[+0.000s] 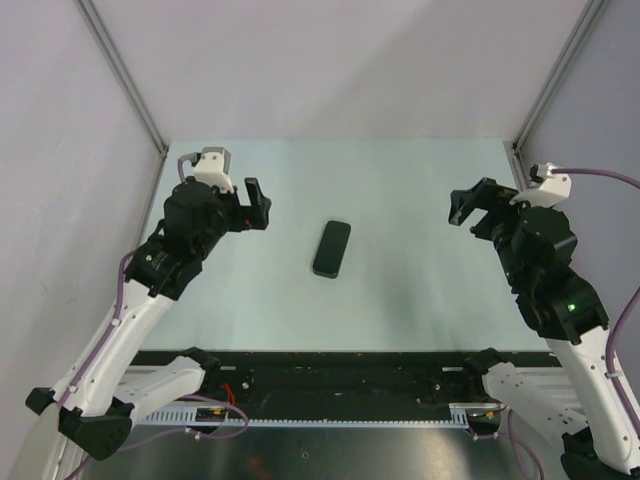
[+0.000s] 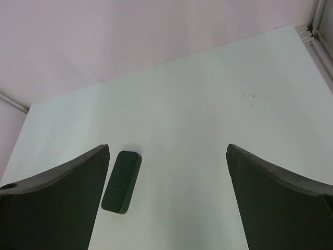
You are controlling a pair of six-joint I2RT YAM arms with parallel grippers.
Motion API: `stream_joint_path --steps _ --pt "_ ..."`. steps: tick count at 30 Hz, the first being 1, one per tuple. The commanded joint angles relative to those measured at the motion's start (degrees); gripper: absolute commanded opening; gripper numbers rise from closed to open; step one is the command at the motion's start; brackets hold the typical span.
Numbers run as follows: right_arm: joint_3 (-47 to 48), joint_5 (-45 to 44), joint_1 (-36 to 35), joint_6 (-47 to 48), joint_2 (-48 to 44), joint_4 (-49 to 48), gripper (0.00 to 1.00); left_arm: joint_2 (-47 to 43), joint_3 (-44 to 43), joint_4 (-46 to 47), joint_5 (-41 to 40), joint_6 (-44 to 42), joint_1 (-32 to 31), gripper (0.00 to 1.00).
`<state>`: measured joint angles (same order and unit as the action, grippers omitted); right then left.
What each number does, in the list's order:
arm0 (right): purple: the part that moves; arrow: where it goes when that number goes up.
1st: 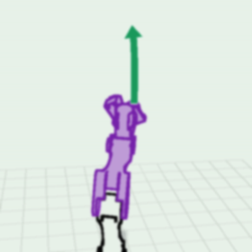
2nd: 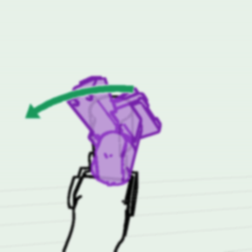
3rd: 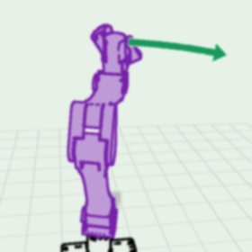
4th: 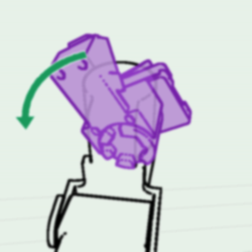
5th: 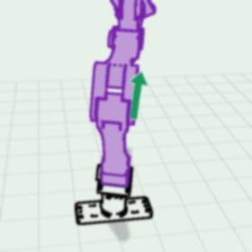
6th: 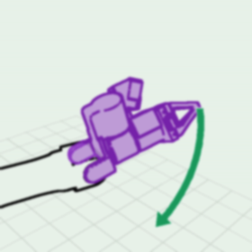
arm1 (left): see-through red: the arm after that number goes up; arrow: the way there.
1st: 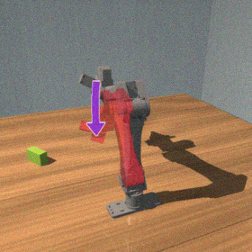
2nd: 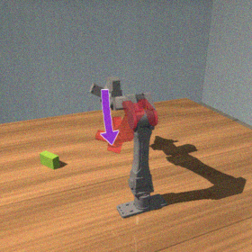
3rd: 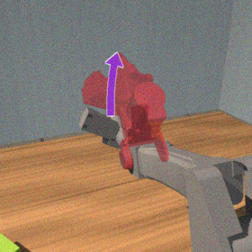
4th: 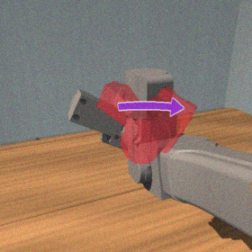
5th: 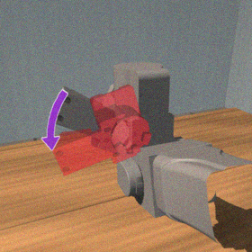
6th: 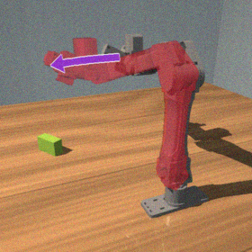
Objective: Organize the sunglasses
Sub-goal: Reset both arms
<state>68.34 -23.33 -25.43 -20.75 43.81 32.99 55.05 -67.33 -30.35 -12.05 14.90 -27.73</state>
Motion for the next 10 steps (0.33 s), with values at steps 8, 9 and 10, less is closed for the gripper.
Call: stream_joint_path --steps 8,9,10 --pt "2.15 1.88 1.70 -1.57 0.57 0.05 1.00 -0.91 -4.21 -0.24 -3.68 -2.77 0.30 1.00" --pt "2.15 2.23 1.79 -1.66 0.75 0.14 1.00 -0.82 -4.39 -0.32 -3.68 -2.94 0.30 1.00" --pt "2.15 2.93 1.87 -1.92 0.92 -0.12 1.00 -0.91 -4.48 -0.33 -3.94 -2.94 0.30 1.00"
